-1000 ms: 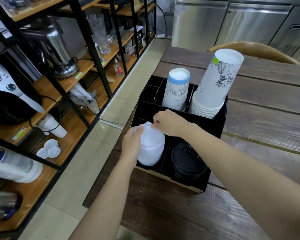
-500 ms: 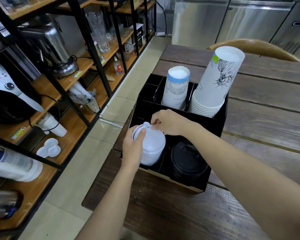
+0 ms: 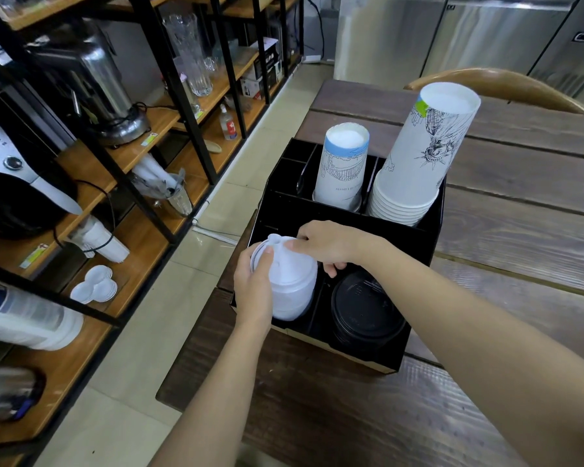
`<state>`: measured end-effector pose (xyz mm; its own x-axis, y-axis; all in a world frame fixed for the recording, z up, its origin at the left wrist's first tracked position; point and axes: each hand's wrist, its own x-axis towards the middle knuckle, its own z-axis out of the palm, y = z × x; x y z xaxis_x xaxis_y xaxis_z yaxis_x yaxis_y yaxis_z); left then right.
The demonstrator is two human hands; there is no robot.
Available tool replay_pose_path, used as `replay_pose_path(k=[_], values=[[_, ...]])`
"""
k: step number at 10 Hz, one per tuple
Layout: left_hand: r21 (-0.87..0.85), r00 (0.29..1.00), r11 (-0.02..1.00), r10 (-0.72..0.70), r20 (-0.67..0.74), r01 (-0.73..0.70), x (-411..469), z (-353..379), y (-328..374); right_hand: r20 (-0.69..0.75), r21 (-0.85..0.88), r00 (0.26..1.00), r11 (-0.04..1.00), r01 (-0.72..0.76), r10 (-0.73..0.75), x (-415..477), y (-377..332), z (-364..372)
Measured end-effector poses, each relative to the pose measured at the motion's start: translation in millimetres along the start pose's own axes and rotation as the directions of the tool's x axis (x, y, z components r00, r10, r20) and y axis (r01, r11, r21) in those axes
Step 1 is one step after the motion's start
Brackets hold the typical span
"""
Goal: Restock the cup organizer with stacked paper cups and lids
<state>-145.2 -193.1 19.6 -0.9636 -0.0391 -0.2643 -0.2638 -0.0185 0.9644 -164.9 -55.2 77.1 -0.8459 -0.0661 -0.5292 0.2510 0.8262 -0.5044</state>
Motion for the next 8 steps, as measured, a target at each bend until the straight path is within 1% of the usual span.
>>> replay_pose_path(k=[1,2,5,6,7,8], values=[[0.009,0.999,1.0,0.015,-0.032,-0.015,-1.9,-0.9,-2.9,0.053,0.019,0.998,1.0,-0.025,0.024,2.7,0.8,0.7],[0.048,0.999,0.998,0.041,-0.023,-0.04,-2.7,-2.6,-3.6,0.084,0.006,0.996,1.0,-0.019,0.019,4.9,4.3,3.4],[0.055,0.999,0.997,0.046,-0.019,-0.045,-4.0,-4.6,-1.7,0.001,-0.03,1.0,0.999,0.023,-0.023,-0.2,1.1,0.9],[0.068,0.997,0.995,0.074,-0.035,-0.071,-5.5,-4.9,-1.4,-0.003,-0.049,0.999,0.998,0.042,-0.043,-0.2,3.0,-0.7],[0.07,0.997,0.995,0.068,-0.042,-0.065,-7.4,-5.2,0.2,-0.027,-0.051,0.996,0.996,0.08,-0.081,-2.7,2.7,0.2],[0.068,0.992,0.994,0.094,-0.08,-0.089,-9.3,-7.0,2.9,-0.152,-0.004,0.974,0.986,0.169,-0.168,-4.1,2.2,-1.3]])
